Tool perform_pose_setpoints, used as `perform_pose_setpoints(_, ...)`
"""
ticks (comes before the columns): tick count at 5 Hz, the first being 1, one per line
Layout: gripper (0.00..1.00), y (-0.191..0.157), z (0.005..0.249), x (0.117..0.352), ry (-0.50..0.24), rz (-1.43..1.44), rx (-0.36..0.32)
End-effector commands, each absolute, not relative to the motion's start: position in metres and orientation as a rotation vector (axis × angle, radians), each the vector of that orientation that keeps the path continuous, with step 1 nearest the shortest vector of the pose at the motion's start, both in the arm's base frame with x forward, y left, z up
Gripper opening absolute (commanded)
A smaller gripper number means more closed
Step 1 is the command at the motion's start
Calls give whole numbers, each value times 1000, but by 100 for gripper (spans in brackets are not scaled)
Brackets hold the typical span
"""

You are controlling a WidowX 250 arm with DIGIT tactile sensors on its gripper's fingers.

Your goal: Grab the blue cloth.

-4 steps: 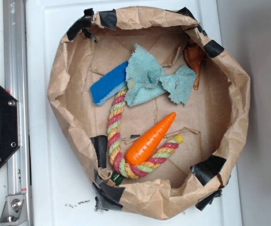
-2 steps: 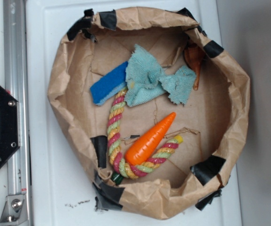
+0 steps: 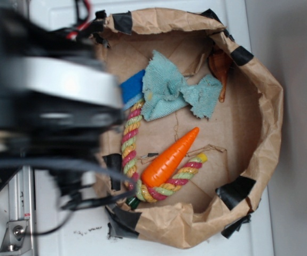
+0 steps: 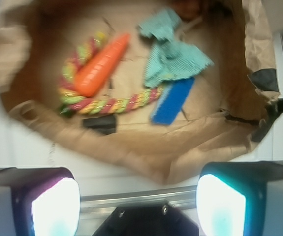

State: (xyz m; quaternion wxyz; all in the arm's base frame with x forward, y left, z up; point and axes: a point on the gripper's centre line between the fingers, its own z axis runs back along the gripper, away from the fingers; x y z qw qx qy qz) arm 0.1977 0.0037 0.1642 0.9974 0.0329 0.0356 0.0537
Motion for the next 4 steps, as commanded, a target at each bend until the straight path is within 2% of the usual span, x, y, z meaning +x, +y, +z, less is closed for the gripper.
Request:
perform_pose_setpoints(1,100,28,129,253,44,111,135)
perform_pose_setpoints(2,100,51,115,269,4,98,106)
perform_pose_setpoints(3,100,58,95,280,1,37,156)
perform_pose_setpoints(4,100,64,73,294,-20,-79,170)
